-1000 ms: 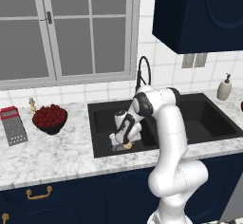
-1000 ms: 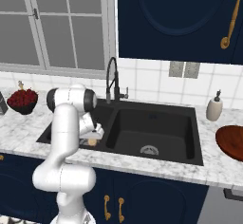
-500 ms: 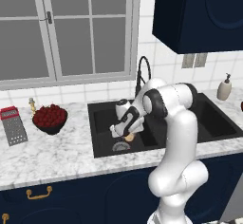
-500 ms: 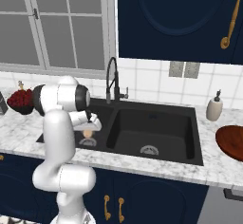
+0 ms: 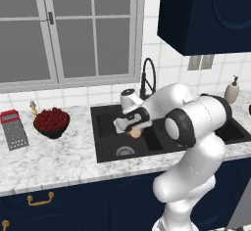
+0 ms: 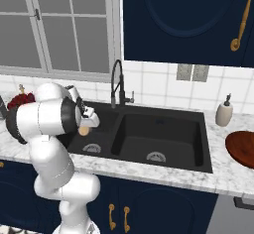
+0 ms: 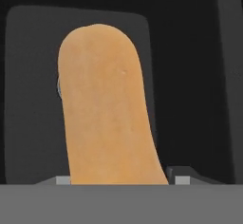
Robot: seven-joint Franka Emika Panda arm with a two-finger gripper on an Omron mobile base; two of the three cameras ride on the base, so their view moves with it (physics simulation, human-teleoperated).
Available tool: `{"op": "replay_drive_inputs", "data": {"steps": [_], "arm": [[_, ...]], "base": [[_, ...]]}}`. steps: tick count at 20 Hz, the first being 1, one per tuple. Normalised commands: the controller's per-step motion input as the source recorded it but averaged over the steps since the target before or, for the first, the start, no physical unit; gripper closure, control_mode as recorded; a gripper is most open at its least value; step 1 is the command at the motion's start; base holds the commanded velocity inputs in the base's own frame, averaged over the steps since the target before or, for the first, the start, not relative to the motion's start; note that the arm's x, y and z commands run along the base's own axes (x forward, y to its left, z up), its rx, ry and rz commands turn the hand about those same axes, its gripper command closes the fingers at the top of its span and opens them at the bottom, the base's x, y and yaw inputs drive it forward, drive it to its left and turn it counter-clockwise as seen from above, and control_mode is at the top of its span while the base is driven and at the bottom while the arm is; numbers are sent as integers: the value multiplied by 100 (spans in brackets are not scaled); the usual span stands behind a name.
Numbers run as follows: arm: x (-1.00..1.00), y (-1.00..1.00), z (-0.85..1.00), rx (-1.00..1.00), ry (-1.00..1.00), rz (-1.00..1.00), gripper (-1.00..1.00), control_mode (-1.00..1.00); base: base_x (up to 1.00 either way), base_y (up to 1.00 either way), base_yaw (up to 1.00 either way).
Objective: Pick the squash from the sink and place it in the bowl. Then pick the bowl and place it in the microwave. Then close the microwave door and press the start button.
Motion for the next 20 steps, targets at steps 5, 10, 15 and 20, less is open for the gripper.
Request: {"op": "replay_drive_inputs", "data": {"steps": [5,10,15,20], "arm": [[-67,0,100,0,3,0,100,-100],[-80,0,100,0,2,0,100,-100],[-72,0,100,3,0,-2,100,-100],[-54,-13,92,2,0,-11,100,-100]], "base": [[0,0,0],[0,0,0],[0,0,0],[0,0,0]]}}
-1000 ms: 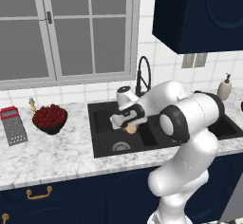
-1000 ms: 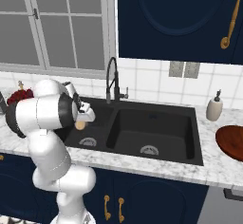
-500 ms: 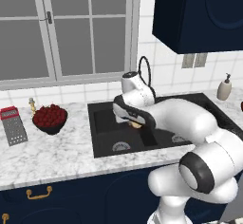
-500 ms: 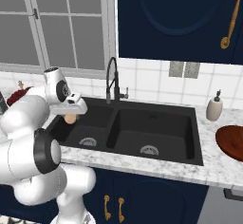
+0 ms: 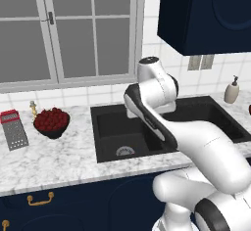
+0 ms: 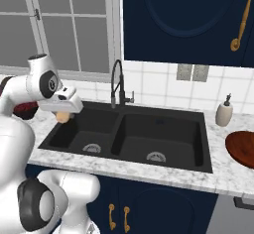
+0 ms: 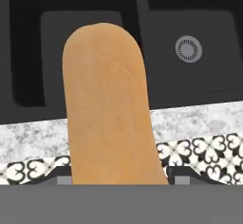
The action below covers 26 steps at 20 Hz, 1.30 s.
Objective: Pick the squash from the sink and place it in the bowl. Then pick the bowl and place it in the microwave. Then close the microwave door and press the start button.
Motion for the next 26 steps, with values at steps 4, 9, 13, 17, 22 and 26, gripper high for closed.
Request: {"op": "replay_drive_inputs", "data": {"steps": [4,9,13,17,22,26], "arm": [[-65,-65,43,-5,0,-10,100,-100],[-43,-65,3,-16,0,-15,100,-100],[-13,5,1,-4,0,-3,100,-100],[-27,1,5,2,0,0,100,-100],[0,0,0,0,0,0,100,100],[0,0,0,0,0,0,100,100]], "base": [[0,0,0],[0,0,0],[0,0,0],[0,0,0],[-41,-83,-1],[2,-100,-1]]}}
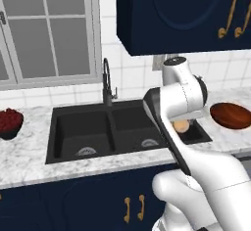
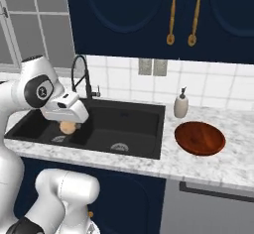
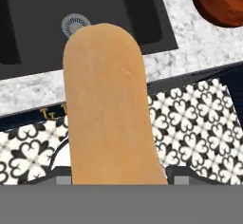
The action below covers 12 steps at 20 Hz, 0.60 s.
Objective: Pick the squash from the sink and place it in the bowl. Then pick the bowl and place it in the microwave. Then close the microwave door and press the start button.
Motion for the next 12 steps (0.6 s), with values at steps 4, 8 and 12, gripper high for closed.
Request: {"op": "replay_drive_inputs", "data": {"steps": [4,8,12], "arm": [[0,0,0,0,0,0,100,100],[15,-25,0,2,0,0,100,-100],[69,-99,-4,6,1,-1,100,-100]], "base": [[27,-100,0],[39,-73,0],[0,0,0]]}}
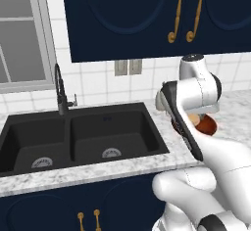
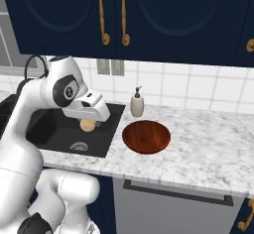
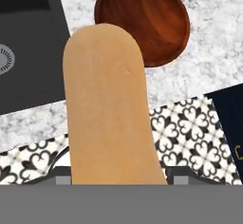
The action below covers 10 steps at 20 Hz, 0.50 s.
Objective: Pick the squash from the sink and place it in the bowl. Then pick the bowl and place it in the microwave. Then close the microwave door and press the start button.
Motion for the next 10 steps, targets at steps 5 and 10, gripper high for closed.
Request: {"op": "replay_drive_inputs", "data": {"steps": [5,10], "arm": [[95,-100,-30,1,6,-5,100,-100],[94,-96,-83,0,3,-2,100,-100]], "base": [[0,0,0],[0,0,0]]}}
